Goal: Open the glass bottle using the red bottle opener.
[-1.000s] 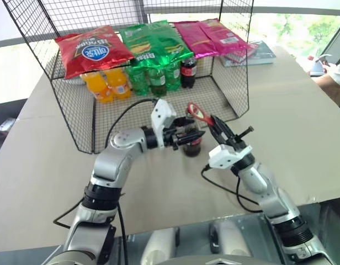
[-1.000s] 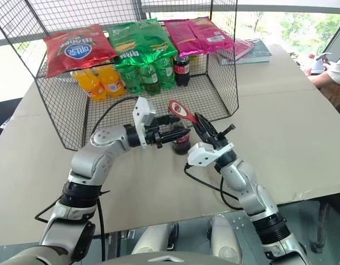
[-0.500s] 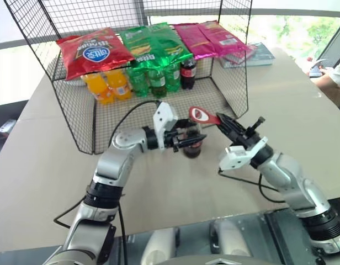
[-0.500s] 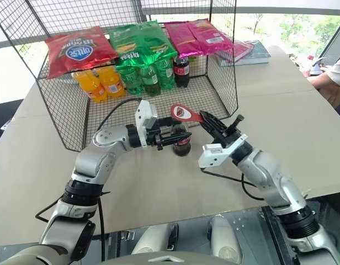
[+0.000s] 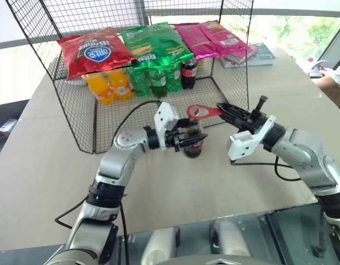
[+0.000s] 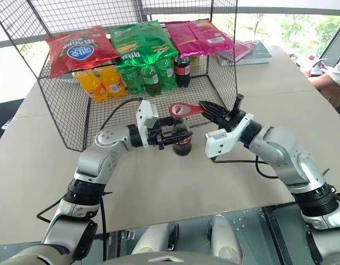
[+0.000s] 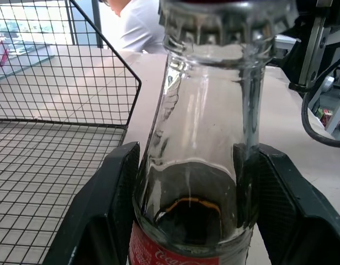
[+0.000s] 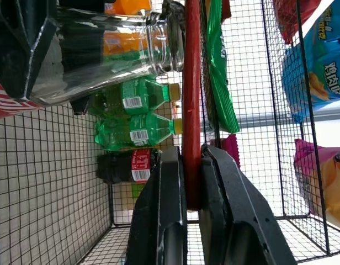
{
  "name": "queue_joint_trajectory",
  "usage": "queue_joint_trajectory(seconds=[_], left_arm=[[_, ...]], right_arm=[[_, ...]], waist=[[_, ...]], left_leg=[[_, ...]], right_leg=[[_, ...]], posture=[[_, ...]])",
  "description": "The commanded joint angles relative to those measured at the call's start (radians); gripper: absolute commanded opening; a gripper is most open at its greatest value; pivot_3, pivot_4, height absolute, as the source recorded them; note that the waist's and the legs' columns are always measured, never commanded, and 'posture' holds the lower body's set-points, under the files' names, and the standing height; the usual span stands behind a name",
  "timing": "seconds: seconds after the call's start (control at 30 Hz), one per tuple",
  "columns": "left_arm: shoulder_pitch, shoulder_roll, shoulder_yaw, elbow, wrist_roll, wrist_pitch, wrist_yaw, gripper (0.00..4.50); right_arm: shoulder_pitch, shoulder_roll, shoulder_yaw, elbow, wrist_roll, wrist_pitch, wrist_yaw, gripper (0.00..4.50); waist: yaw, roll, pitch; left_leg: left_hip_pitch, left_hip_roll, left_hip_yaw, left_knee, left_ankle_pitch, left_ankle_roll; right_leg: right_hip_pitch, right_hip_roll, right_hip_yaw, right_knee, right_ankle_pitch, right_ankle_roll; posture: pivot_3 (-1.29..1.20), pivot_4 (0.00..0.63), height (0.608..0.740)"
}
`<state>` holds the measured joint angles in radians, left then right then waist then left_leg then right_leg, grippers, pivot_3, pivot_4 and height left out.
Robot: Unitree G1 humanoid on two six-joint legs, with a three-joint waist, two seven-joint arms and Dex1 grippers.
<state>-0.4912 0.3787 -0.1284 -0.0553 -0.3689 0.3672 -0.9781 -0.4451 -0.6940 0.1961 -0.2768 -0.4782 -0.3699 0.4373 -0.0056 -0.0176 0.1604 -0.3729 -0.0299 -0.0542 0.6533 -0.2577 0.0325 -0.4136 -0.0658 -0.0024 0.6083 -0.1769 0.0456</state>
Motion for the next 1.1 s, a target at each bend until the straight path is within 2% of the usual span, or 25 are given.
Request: queue_joint_trajectory(seconds=[0.03, 0.2, 0.33, 0.47, 0.6, 0.7, 0.8, 0.97, 1.0, 1.03, 1.1], left_arm=[[0.016, -0.013, -0.024, -0.018, -0.013, 0.003, -0.008, 2.31], [0.021, -0.019, -0.018, -0.031, -0.016, 0.005, 0.003, 2.31], [0.023, -0.019, -0.014, -0.042, -0.019, 0.007, 0.007, 2.31], [0.024, -0.024, -0.007, -0.055, -0.025, 0.005, 0.019, 2.31], [0.037, -0.028, -0.008, -0.080, -0.027, -0.001, 0.031, 2.31], [0.047, -0.028, -0.009, -0.096, -0.029, 0.000, 0.041, 2.31], [0.054, -0.029, -0.011, -0.106, -0.027, 0.002, 0.049, 2.31], [0.056, -0.031, -0.011, -0.115, -0.028, 0.006, 0.056, 2.31], [0.056, -0.031, -0.011, -0.115, -0.028, 0.006, 0.057, 2.31], [0.057, -0.031, -0.010, -0.117, -0.029, 0.007, 0.058, 2.31], [0.060, -0.030, -0.008, -0.122, -0.030, 0.008, 0.059, 2.31]], right_arm=[[-0.034, 0.038, -0.079, -0.078, 0.086, 0.066, 0.004, 0.00], [-0.009, 0.070, -0.158, -0.174, 0.164, 0.195, 0.027, 0.00], [0.112, 0.153, -0.237, -0.313, 0.354, 0.575, 0.085, 0.00], [0.361, 0.269, -0.277, -0.449, 0.566, 1.046, 0.095, 0.00], [0.388, 0.401, -0.287, -0.433, 0.685, 1.305, 0.034, 0.00], [0.362, 0.425, -0.280, -0.379, 0.716, 1.383, 0.014, 0.00], [0.321, 0.438, -0.300, -0.302, 0.749, 1.436, -0.002, 1.22], [0.272, 0.388, -0.334, -0.233, 0.778, 1.465, -0.006, 3.59], [0.266, 0.376, -0.339, -0.230, 0.781, 1.465, -0.008, 4.22], [0.268, 0.355, -0.335, -0.236, 0.777, 1.451, -0.007, 4.37], [0.277, 0.314, -0.319, -0.252, 0.757, 1.416, -0.012, 4.37]], waist=[[0.001, 0.000, 0.000], [0.007, 0.000, 0.000], [0.018, 0.000, 0.000], [0.022, 0.000, -0.001], [0.008, 0.004, 0.001], [0.006, 0.004, 0.001], [0.008, 0.003, 0.001], [0.010, 0.003, 0.001], [0.010, 0.003, 0.001], [0.010, 0.003, 0.001], [0.012, 0.003, 0.001]], left_leg=[[0.000, 0.000, 0.000, 0.000, 0.000, 0.000], [-0.001, 0.000, -0.001, 0.000, 0.000, 0.000], [-0.002, 0.001, -0.002, 0.000, 0.000, 0.000], [-0.005, 0.001, -0.006, 0.000, -0.001, 0.001], [-0.005, 0.000, -0.003, 0.000, -0.001, 0.002], [-0.005, 0.000, -0.004, 0.000, -0.001, 0.002], [-0.005, 0.000, -0.005, 0.000, -0.001, 0.002], [-0.005, -0.001, -0.004, 0.000, -0.001, 0.001], [-0.005, -0.001, -0.004, 0.000, -0.001, 0.001], [-0.005, -0.001, -0.004, 0.000, -0.001, 0.001], [-0.006, -0.001, -0.005, 0.000, -0.001, 0.001]], right_leg=[[0.000, 0.000, 0.000, 0.000, 0.000, 0.000], [0.000, 0.000, 0.000, 0.000, 0.000, 0.000], [0.000, 0.000, -0.002, 0.000, 0.000, 0.000], [-0.001, -0.002, -0.005, -0.001, 0.000, 0.000], [-0.003, -0.003, -0.003, 0.000, 0.000, 0.000], [-0.004, -0.003, -0.003, 0.000, 0.000, 0.000], [-0.003, -0.003, -0.005, 0.000, 0.000, 0.001], [-0.003, -0.003, -0.004, 0.000, 0.000, 0.001], [-0.003, -0.003, -0.004, 0.000, -0.001, 0.001], [-0.003, -0.003, -0.004, 0.000, -0.001, 0.002], [-0.003, -0.003, -0.005, 0.000, -0.001, 0.002]], posture=[[0.00, 0.150, 0.740], [0.00, 0.150, 0.740], [0.00, 0.150, 0.740], [0.00, 0.150, 0.740], [0.00, 0.150, 0.740], [0.00, 0.150, 0.740], [0.00, 0.150, 0.740], [0.00, 0.150, 0.740], [0.00, 0.150, 0.740], [0.00, 0.150, 0.740], [0.00, 0.150, 0.740]])
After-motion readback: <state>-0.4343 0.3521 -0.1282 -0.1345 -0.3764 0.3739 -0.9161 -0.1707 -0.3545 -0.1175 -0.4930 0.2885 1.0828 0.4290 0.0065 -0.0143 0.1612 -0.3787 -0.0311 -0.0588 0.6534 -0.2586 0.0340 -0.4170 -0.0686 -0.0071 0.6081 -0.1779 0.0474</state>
